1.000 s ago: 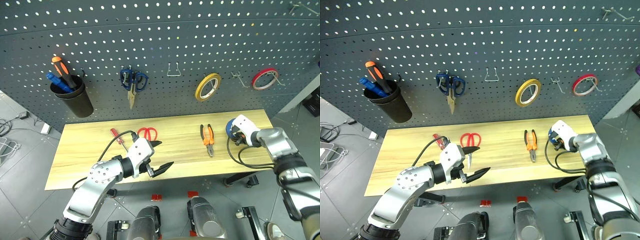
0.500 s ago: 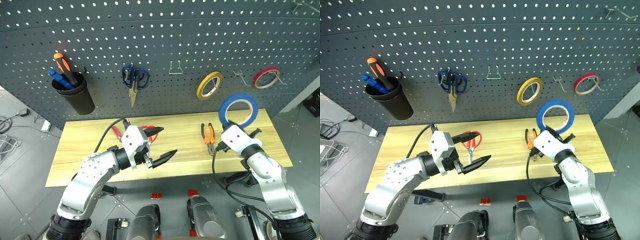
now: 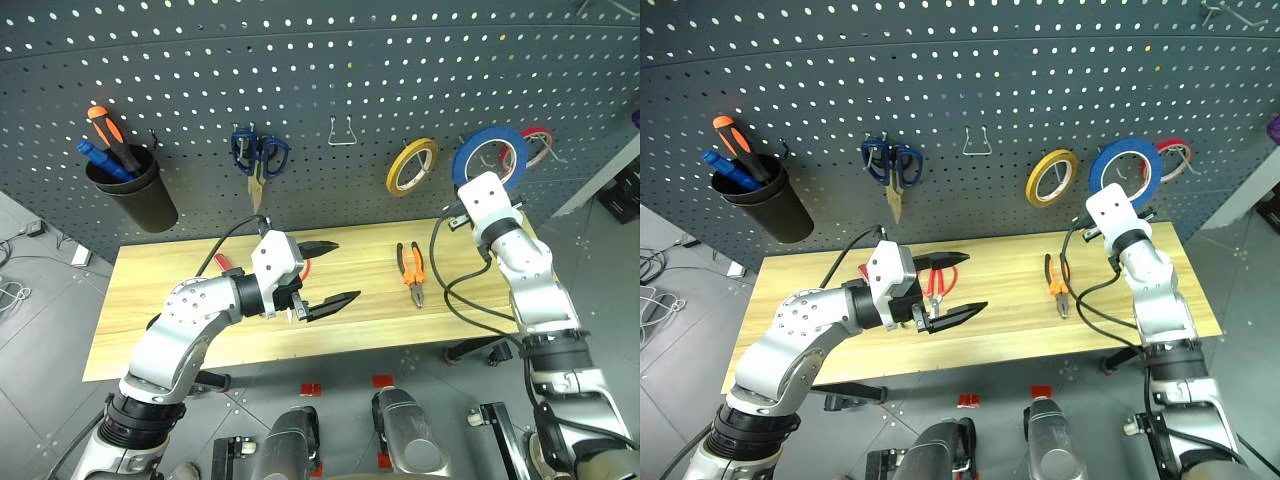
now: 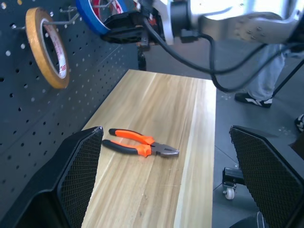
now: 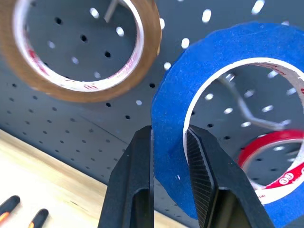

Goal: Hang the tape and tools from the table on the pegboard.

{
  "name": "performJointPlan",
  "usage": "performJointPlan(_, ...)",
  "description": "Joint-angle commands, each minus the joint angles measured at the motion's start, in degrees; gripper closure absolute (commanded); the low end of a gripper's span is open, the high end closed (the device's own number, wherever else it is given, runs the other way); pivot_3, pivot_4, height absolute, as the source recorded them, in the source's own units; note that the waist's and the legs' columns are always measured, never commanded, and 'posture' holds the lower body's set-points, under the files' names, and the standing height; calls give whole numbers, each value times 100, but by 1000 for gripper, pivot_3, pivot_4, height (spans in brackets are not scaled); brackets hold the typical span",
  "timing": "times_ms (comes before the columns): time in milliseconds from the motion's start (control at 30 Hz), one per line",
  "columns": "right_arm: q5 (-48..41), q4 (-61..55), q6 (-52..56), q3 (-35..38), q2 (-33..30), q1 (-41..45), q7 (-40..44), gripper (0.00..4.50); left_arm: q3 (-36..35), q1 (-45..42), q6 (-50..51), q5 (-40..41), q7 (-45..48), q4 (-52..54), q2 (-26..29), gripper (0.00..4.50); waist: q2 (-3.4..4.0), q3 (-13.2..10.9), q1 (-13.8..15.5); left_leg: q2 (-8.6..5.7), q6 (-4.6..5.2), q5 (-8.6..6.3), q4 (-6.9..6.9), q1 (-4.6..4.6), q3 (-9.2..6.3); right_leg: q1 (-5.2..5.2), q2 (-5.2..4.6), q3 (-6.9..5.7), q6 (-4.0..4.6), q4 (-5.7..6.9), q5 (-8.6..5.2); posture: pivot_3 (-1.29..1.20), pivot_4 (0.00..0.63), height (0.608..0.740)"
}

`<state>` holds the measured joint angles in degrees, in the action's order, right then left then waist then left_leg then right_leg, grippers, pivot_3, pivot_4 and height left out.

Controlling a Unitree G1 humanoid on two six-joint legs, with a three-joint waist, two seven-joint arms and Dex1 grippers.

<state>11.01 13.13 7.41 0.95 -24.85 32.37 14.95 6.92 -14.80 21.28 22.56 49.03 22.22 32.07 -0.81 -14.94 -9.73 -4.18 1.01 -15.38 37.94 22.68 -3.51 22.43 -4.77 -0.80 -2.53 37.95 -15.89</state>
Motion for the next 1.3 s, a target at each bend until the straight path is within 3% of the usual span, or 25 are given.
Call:
performJointPlan(33,-190,-87,-112,89,-85,-95,140,2509,-144,275,-29,-87,-60,42,138,0,2,-1,3,0,-1,0,0,2,2,1,0,1,0,-1,0,-326,266,740)
performJointPlan(167,-144,-819,537,27,26,-708,135,1196,-125,584,20,-338,122,-87,614,0,1,-2,17,0,-1,0,0,18,10,22,-3,10,0,3,0,-325,267,740)
performJointPlan(267,-163,-2027,2066,-131,481,-1413,57,145,-210,920,-152,-557,378,-316,1137,0,5,-5,27,1,21,-12,0,20,12,32,-4,15,0,7,0,-336,271,740)
performJointPlan(300,-142,-2348,2741,-247,715,-1547,4,32,-236,1026,-253,-654,465,-425,1311,0,10,-7,18,5,21,-13,0,20,12,34,-3,14,0,9,0,-340,272,740)
performJointPlan(433,-64,-2584,4506,-358,1661,-1300,-490,32,-244,1215,-553,-843,744,-729,1702,0,15,-17,-53,12,17,-10,-4,28,25,76,0,30,18,31,14,-345,273,740)
performJointPlan(567,-258,-2027,5097,-279,2231,-846,-712,32,-217,1171,-671,-861,879,-796,1737,0,17,-18,-55,10,14,-2,0,26,26,82,-5,28,23,45,18,-330,271,740)
performJointPlan(700,-410,-859,4871,80,2503,-163,-1108,32,-150,1030,-570,-753,940,-596,1617,0,17,-18,-53,7,14,-3,-5,29,27,86,-7,24,23,44,19,-317,271,740)
performJointPlan(933,-637,1339,4000,493,2265,928,-1449,32,-236,904,-352,-559,1005,-468,1545,0,16,-20,-142,3,14,-3,-5,31,38,89,-9,26,23,54,19,-298,269,740)
performJointPlan(1300,-1084,3769,3208,804,1972,2066,-1271,32,-284,866,-304,-576,879,-454,1470,0,15,-21,-171,12,15,-2,0,30,50,89,-2,30,23,66,18,-284,270,740)
